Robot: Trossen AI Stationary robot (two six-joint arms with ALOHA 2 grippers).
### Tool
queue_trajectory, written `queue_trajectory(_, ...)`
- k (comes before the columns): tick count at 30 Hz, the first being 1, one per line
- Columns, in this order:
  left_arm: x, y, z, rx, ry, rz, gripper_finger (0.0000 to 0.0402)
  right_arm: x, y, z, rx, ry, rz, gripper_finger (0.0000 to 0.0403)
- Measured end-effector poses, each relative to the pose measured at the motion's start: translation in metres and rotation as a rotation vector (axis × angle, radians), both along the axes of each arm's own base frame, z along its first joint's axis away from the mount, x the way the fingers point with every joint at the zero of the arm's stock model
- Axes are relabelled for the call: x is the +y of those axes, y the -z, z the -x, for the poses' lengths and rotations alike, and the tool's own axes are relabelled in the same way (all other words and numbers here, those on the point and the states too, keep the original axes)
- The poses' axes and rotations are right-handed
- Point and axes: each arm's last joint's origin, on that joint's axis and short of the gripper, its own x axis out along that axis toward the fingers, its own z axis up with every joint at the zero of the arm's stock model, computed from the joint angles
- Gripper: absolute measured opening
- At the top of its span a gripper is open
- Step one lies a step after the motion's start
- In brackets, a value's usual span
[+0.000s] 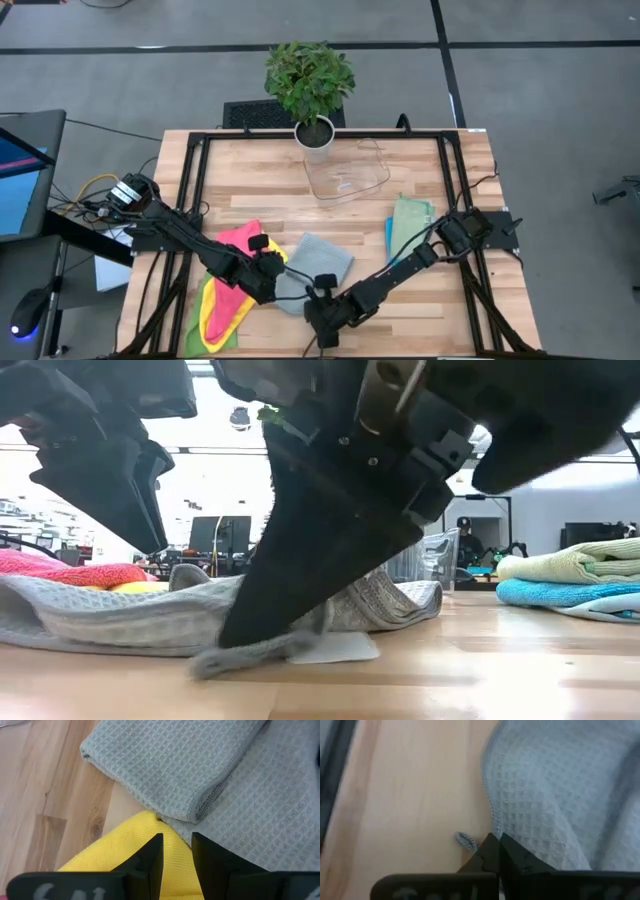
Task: Fold microfiber towels
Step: Fold the gray microfiber cloth
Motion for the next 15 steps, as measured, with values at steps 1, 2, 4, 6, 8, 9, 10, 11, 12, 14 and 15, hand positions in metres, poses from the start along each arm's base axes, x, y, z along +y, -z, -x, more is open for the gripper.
queue_trajectory(1, 0.000, 0.000, 0.000, 0.000, 0.000, 0.000, 0.0093, -0.002, -0.003, 0.000, 0.006, 0.017, -0.011, 0.0020)
queue_trajectory(2, 0.000, 0.000, 0.000, 0.001, 0.000, 0.000, 0.0093, -0.004, -0.006, 0.001, 0.010, 0.028, -0.018, 0.0020)
queue_trajectory(4, 0.000, 0.000, 0.000, 0.001, 0.000, 0.000, 0.0093, -0.008, -0.017, 0.000, -0.006, 0.040, -0.037, 0.0013)
queue_trajectory(6, 0.000, 0.000, 0.000, 0.001, 0.002, 0.002, 0.0093, -0.012, -0.036, -0.001, -0.044, 0.048, -0.061, 0.0011)
queue_trajectory(8, 0.000, 0.000, 0.000, 0.001, 0.003, 0.001, 0.0093, -0.018, -0.053, -0.003, -0.080, 0.063, -0.082, 0.0013)
queue_trajectory(9, 0.000, 0.000, 0.000, 0.003, 0.005, 0.004, 0.0093, -0.021, -0.058, -0.004, -0.088, 0.070, -0.086, 0.0014)
queue_trajectory(10, 0.000, 0.000, 0.000, 0.006, 0.008, 0.010, 0.0093, -0.024, -0.060, -0.004, -0.086, 0.078, -0.085, 0.0014)
queue_trajectory(11, 0.000, 0.000, 0.000, 0.011, 0.011, 0.017, 0.0093, -0.027, -0.061, -0.005, -0.079, 0.091, -0.084, 0.0014)
queue_trajectory(12, 0.000, 0.000, 0.000, 0.015, 0.014, 0.022, 0.0093, -0.031, -0.062, -0.005, -0.072, 0.110, -0.089, 0.0012)
queue_trajectory(14, -0.001, 0.000, 0.001, 0.022, 0.018, 0.032, 0.0093, -0.037, -0.066, -0.004, -0.053, 0.149, -0.095, 0.0011)
queue_trajectory(15, -0.001, 0.000, 0.001, 0.027, 0.022, 0.040, 0.0093, -0.040, -0.069, -0.003, -0.047, 0.170, -0.097, 0.0011)
